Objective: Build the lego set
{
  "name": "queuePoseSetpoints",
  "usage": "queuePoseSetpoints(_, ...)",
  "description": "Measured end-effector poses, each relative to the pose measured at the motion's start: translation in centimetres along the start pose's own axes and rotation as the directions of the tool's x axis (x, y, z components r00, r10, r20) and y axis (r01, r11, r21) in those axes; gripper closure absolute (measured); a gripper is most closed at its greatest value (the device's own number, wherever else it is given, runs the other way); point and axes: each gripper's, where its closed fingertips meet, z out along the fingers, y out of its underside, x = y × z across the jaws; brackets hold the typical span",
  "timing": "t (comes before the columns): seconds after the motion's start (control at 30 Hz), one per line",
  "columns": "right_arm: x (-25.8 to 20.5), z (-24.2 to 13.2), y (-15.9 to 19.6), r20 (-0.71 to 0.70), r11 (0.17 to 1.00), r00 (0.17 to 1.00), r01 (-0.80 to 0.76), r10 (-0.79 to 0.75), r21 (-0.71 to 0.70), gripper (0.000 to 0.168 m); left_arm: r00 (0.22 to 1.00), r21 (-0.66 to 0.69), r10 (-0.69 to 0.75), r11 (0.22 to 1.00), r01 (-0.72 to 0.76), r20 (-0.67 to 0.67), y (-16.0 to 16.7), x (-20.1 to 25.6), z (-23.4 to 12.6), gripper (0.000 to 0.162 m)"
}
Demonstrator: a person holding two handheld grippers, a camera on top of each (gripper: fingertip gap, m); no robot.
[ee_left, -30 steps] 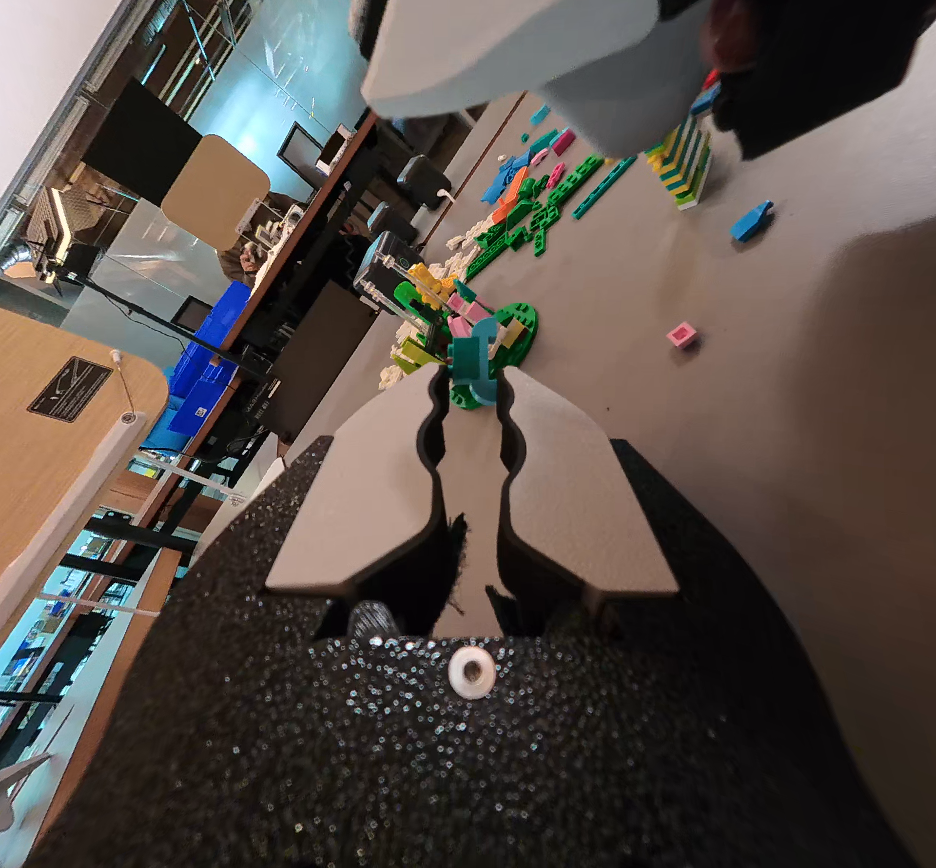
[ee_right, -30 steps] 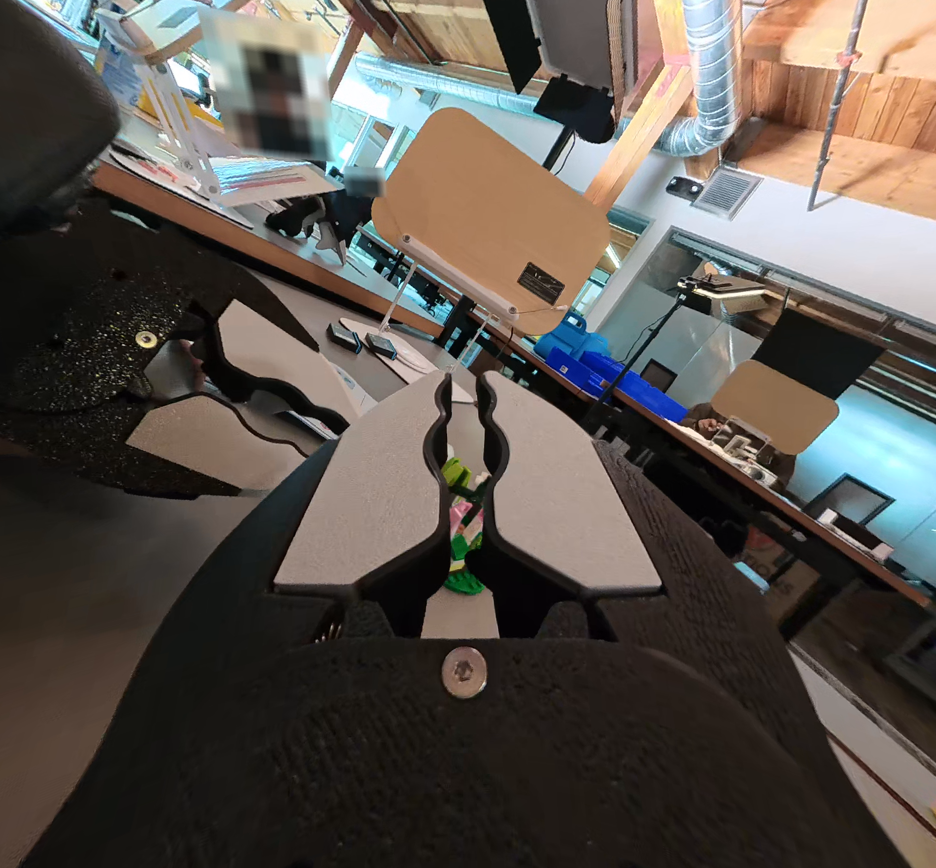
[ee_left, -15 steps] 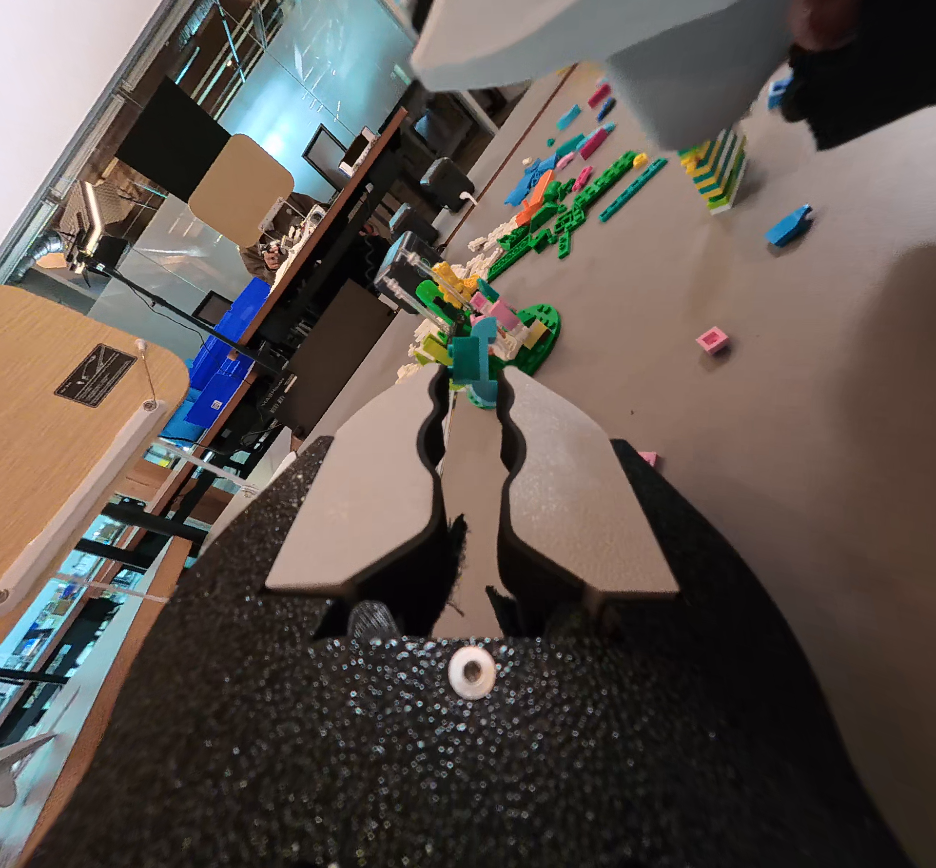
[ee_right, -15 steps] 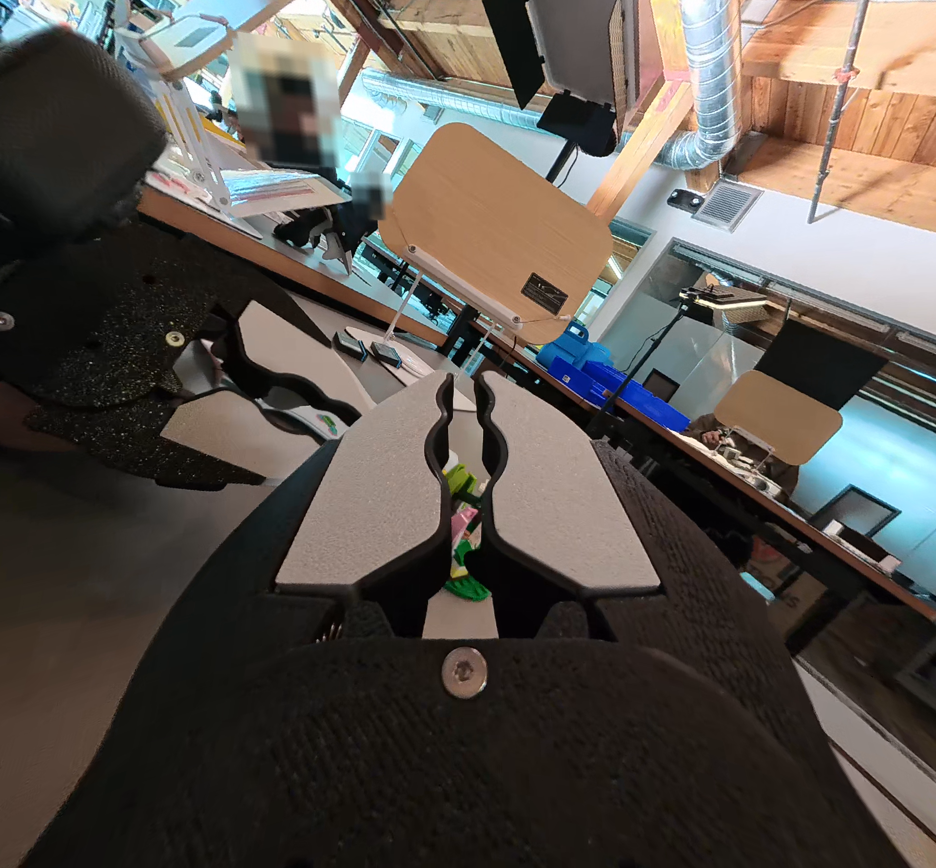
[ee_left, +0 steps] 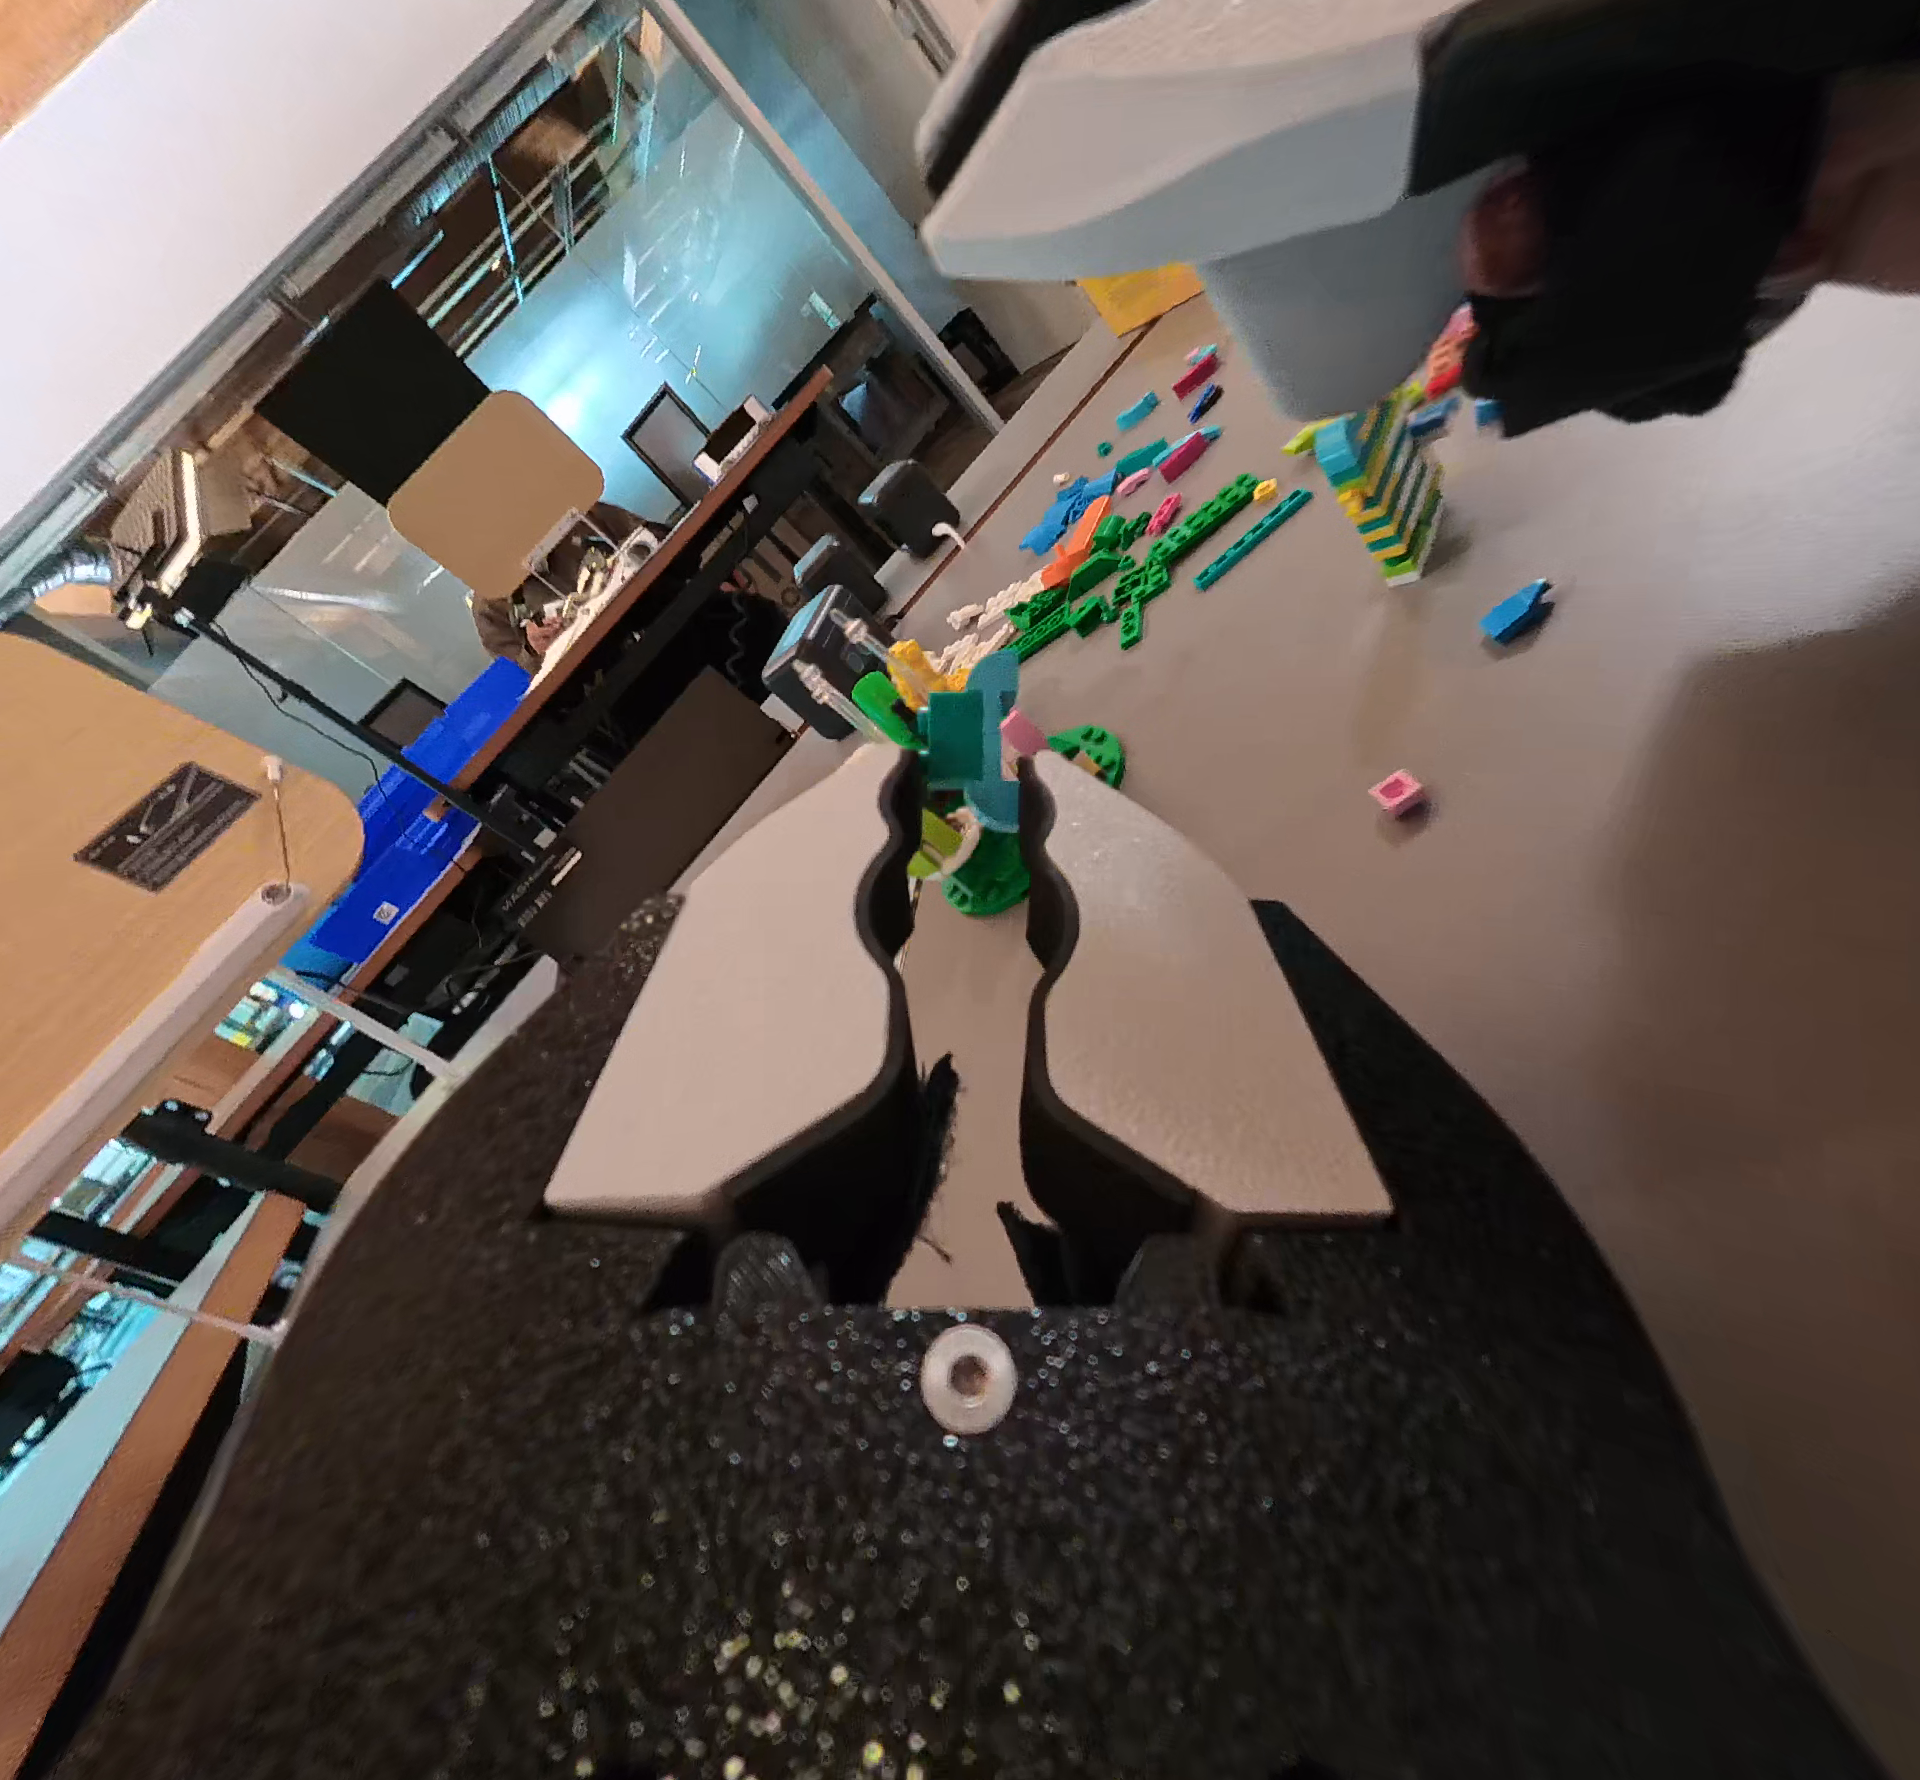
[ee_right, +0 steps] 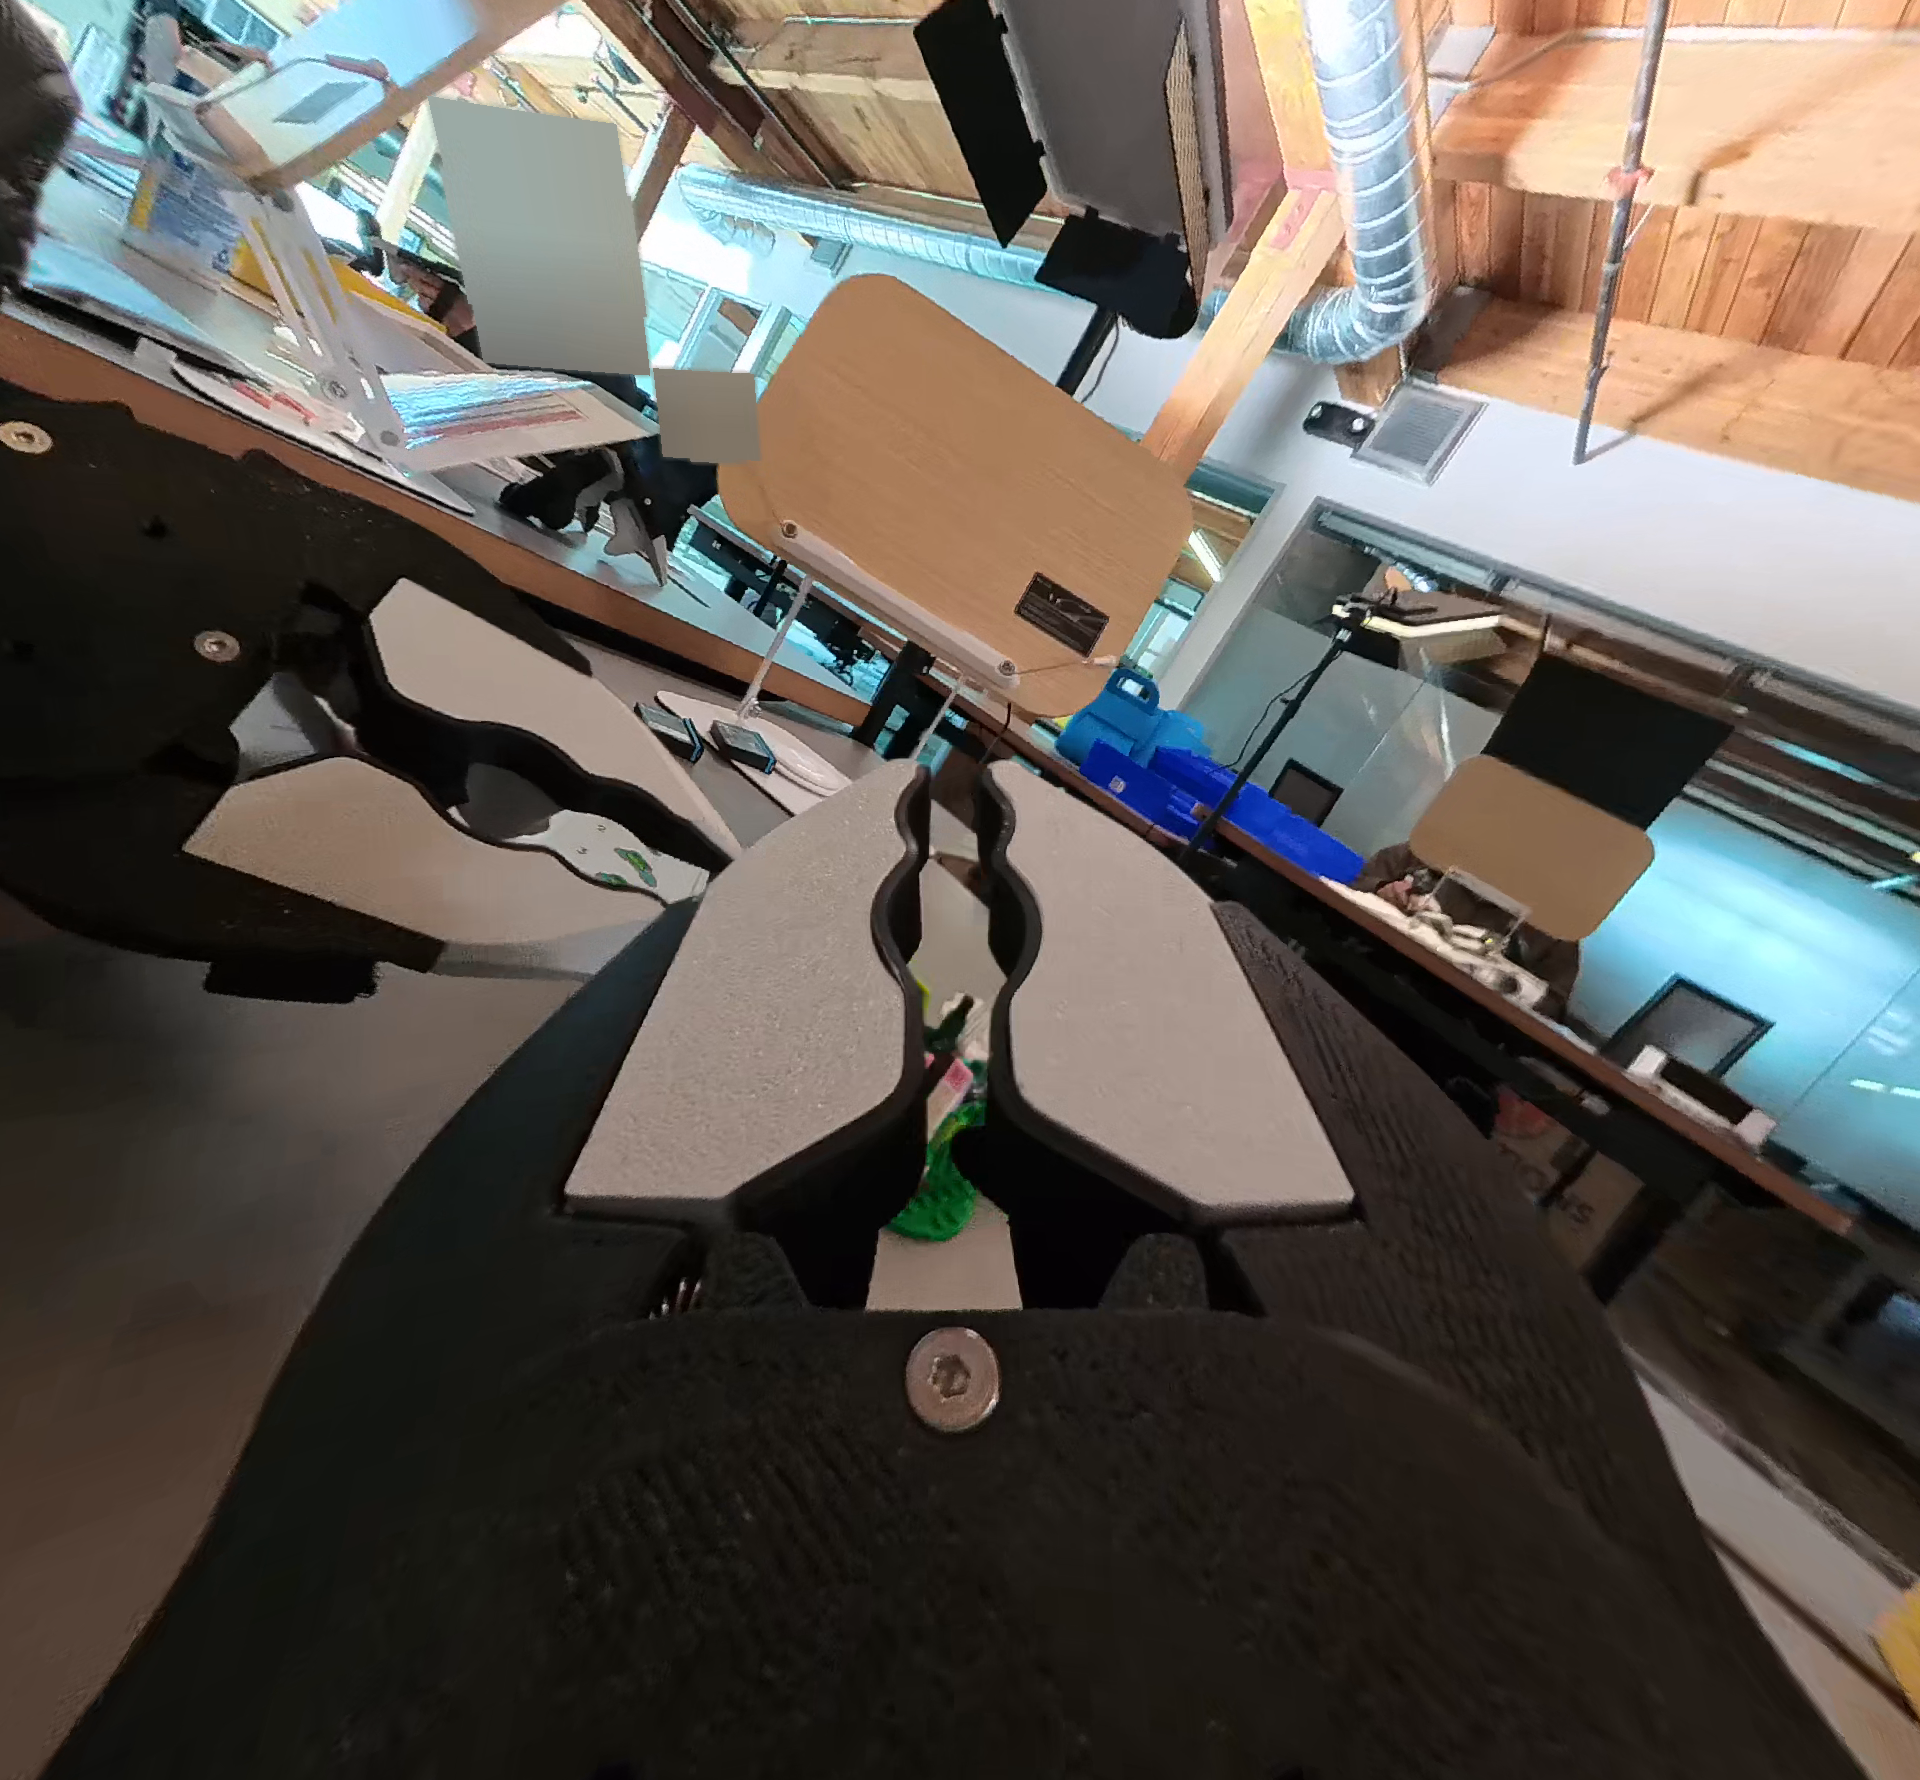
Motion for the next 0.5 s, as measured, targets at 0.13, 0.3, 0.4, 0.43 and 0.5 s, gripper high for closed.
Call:
queuePoseSetpoints(0.13,-0.2,0.0,-0.2,0.0,1.0,1.0,0.026,-0.026,0.007,0.162,0.999,0.013,0.038,0.999,-0.038,-0.02,-0.4,0.7,-0.2,0.145)
queuePoseSetpoints(0.3,0.1,-0.2,-0.4,-0.026,0.999,0.999,0.041,-0.041,0.02,0.162,0.999,0.026,0.037,0.999,-0.037,0.0,-0.6,0.4,-0.6,0.145)
queuePoseSetpoints(0.4,1.3,-0.3,-0.6,-0.083,0.999,0.996,0.044,-0.041,0.029,0.162,0.994,-0.002,-0.044,0.999,0.044,0.096,0.2,-1.8,-1.0,0.145)
queuePoseSetpoints(0.43,1.8,-0.4,-0.6,-0.1,0.999,0.994,0.04,-0.037,0.027,0.162,0.986,-0.001,-0.112,0.994,0.112,0.123,0.6,-2.7,-1.2,0.145)
queuePoseSetpoints(0.5,2.8,-0.4,-0.5,-0.135,0.999,0.991,0.031,-0.027,0.022,0.163,0.952,0.006,-0.257,0.966,0.26,0.166,1.8,-4.6,-1.7,0.144)
